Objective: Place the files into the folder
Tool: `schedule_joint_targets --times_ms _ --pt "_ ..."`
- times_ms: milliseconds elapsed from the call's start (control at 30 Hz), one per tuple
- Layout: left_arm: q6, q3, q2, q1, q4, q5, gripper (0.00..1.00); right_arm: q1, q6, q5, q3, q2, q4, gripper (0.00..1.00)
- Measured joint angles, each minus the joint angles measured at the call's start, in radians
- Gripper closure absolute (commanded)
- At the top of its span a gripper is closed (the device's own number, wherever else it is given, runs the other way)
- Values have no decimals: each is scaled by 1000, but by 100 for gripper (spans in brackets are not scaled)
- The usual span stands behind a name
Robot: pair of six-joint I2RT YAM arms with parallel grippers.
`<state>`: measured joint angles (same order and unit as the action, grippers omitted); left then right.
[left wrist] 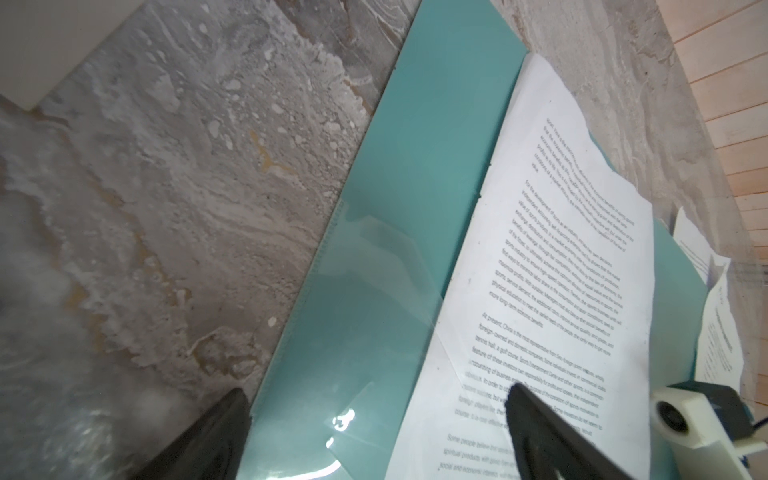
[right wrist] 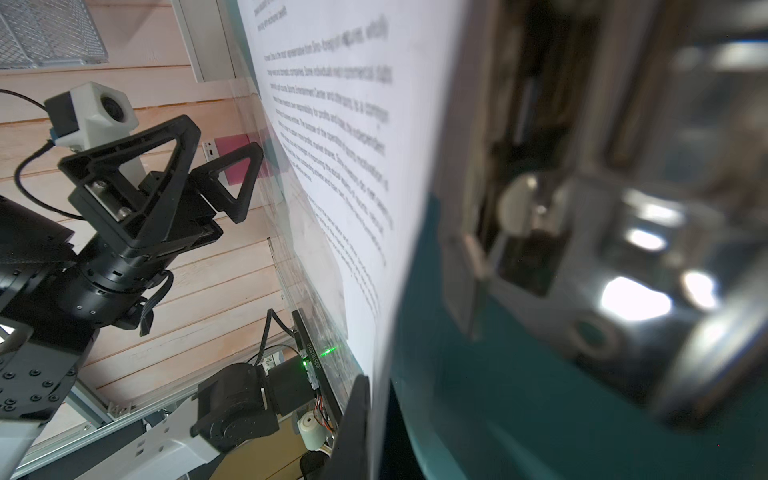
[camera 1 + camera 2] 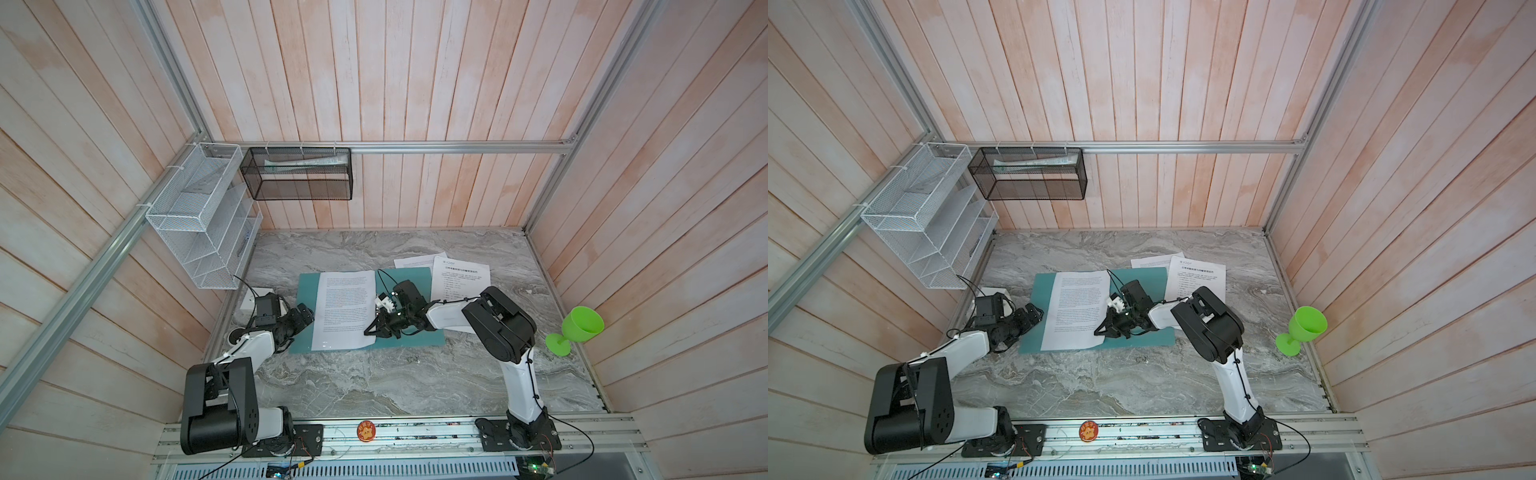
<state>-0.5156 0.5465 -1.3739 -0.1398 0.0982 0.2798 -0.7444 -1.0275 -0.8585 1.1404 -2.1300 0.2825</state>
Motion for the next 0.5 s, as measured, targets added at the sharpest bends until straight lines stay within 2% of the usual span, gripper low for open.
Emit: schedule_joint_targets --times_ms 500 --pt "0 0 0 0 0 0 2 -25 -80 -2 53 -44 38 100"
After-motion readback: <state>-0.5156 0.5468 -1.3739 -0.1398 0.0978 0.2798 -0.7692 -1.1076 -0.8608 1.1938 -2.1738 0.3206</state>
